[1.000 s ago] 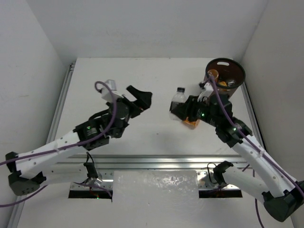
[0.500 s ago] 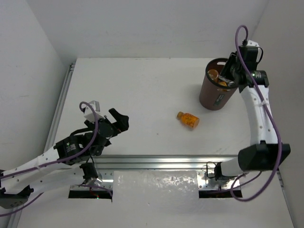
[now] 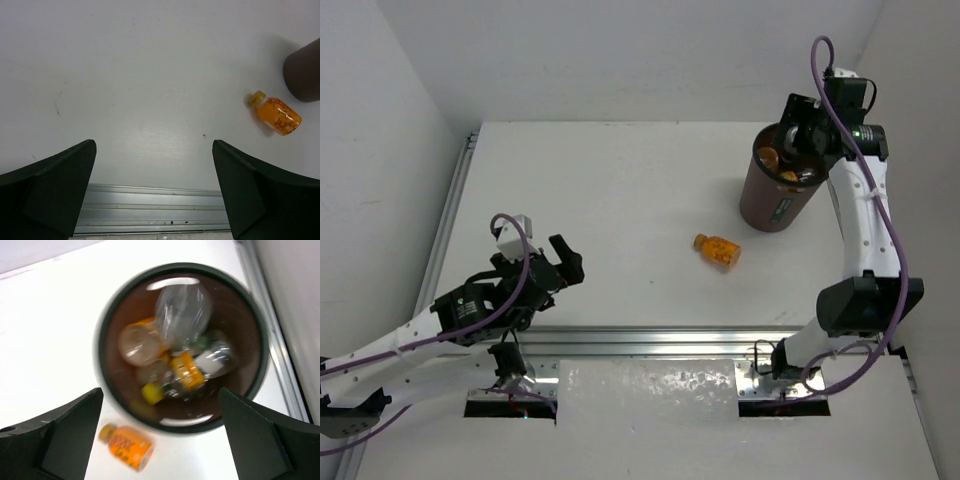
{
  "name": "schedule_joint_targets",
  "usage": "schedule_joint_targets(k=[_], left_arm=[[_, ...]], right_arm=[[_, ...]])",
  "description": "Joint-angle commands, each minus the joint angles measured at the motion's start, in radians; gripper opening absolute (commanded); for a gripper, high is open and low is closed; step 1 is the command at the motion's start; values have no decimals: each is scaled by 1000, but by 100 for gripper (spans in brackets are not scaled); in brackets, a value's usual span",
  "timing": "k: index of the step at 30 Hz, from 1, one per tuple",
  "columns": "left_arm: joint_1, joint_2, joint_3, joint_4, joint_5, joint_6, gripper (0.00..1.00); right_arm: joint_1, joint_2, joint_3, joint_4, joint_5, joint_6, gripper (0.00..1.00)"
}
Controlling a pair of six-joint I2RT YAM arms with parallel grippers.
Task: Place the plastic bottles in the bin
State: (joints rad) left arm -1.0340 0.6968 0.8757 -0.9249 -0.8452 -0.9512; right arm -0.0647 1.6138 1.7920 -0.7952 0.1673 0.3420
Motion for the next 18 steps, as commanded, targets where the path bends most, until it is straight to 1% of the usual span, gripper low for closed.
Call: schedule_joint_targets(k=[1,2,3,4,5,7,8,9,11,12,15,18], left_arm=[[6,-17,54,-55,-86,35,100],[6,-14,55,-57,-92,43,100],[6,-13,48,-58,-103,43,100],[6,-11,45,-74,-123,25,100],[6,-11,34,-80,-129,8,100],[6,-11,32,-78,-123,-1,100],[8,-11,31,-78,-123,-3,100],[6,-13,31,-80,-123,-3,100],[6,-17,26,-80,-118,-1,100],[8,-19,25,-72,-112,2,100],[6,-29,20,-60,-106,14,100],[6,-37,17,-57,-101,14,100]], right_arm=[[51,-98,7,27,-66,-58,97],[57,-100,4,21,-71,-70,97],[104,-104,1,16,-68,-93,97],[123,-109,-34,16,-133,-121,97],[185,-120,-55,14,-164,-150,97],[264,-118,-140,4,-134,-237,97],[326,-111,-167,-1,-115,-285,97],[348,-104,-230,-1,-95,-299,97],[390,-89,-296,17,-77,-311,96],[397,-85,-363,51,-74,-314,95],[419,-40,-474,117,-51,-334,94],[424,30,-549,160,14,-348,93]])
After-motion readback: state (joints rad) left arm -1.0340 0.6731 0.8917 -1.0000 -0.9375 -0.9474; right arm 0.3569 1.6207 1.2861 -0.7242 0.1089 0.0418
